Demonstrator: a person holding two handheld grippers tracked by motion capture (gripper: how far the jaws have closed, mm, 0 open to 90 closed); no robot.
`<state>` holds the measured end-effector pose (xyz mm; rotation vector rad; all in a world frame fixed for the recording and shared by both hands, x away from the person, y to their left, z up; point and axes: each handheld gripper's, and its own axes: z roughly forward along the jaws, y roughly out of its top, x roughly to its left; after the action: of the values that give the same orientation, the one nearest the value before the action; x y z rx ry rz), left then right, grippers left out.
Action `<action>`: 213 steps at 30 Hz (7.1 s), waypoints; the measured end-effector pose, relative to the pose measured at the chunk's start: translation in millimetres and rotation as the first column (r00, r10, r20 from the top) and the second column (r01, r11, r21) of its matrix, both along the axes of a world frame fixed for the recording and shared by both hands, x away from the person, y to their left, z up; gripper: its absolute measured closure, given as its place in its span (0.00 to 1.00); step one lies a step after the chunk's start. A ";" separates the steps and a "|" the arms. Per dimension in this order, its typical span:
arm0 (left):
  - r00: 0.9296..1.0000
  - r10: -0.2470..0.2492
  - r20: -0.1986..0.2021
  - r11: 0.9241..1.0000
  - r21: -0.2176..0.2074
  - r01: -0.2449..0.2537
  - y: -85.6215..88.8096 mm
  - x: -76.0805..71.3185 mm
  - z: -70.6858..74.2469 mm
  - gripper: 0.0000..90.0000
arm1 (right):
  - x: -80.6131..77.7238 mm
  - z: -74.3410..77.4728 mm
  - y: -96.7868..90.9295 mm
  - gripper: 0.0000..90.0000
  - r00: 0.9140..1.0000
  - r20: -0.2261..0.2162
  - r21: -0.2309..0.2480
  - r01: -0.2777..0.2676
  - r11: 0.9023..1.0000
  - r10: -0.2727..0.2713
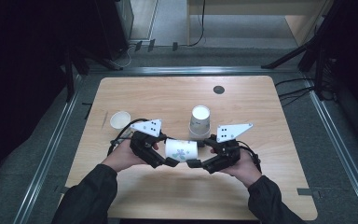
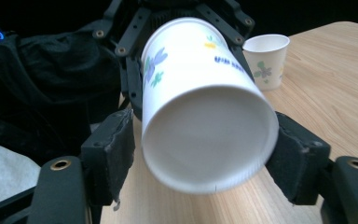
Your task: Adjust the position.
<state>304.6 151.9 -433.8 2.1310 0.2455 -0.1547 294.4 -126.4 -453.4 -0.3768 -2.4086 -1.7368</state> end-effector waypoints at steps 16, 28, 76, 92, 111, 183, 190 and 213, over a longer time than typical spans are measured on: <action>0.999 0.038 0.033 0.997 0.064 -0.040 19.2 7.7 21.5 0.29 | 3.5 -5.3 -6.2 0.28 0.998 0.031 -0.120 0.050 0.991 -0.047; 0.998 -0.024 0.056 0.957 0.291 0.006 -2.2 21.1 47.4 0.29 | 8.0 -8.7 -6.0 0.28 0.996 0.034 -0.166 0.085 0.982 -0.080; 0.990 -0.140 0.019 0.746 0.659 0.093 -55.6 4.0 15.4 0.29 | 1.0 -36.7 44.4 0.33 0.996 0.079 -0.282 -0.014 0.959 0.038; 0.991 -0.130 0.036 0.800 0.594 0.083 -49.4 5.8 15.7 0.13 | -0.8 -32.0 42.1 0.38 0.994 0.106 -0.280 -0.009 0.960 0.040; 0.999 -0.039 0.033 0.910 0.414 0.022 -12.3 10.1 17.4 0.10 | 5.8 -16.3 19.5 0.38 0.995 0.101 -0.176 0.031 0.984 -0.013; 0.990 0.135 -0.045 0.991 -0.002 -0.136 -16.7 4.9 11.7 0.25 | 9.3 -14.8 13.9 0.38 1.000 0.027 -0.089 0.016 0.996 -0.013; 0.991 0.132 -0.028 0.991 -0.002 -0.132 -16.8 3.7 12.4 0.26 | 9.0 -14.8 14.4 0.37 1.000 0.027 -0.088 0.018 0.996 -0.016; 0.986 0.164 0.014 0.986 -0.024 -0.163 0.5 4.1 25.0 0.26 | 9.6 -28.7 17.9 0.24 0.999 0.039 -0.210 0.041 0.977 -0.034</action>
<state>308.7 152.3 -408.9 2.0781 0.4056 -0.0439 304.0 -108.5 -482.1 -0.4225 -2.6365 -1.5176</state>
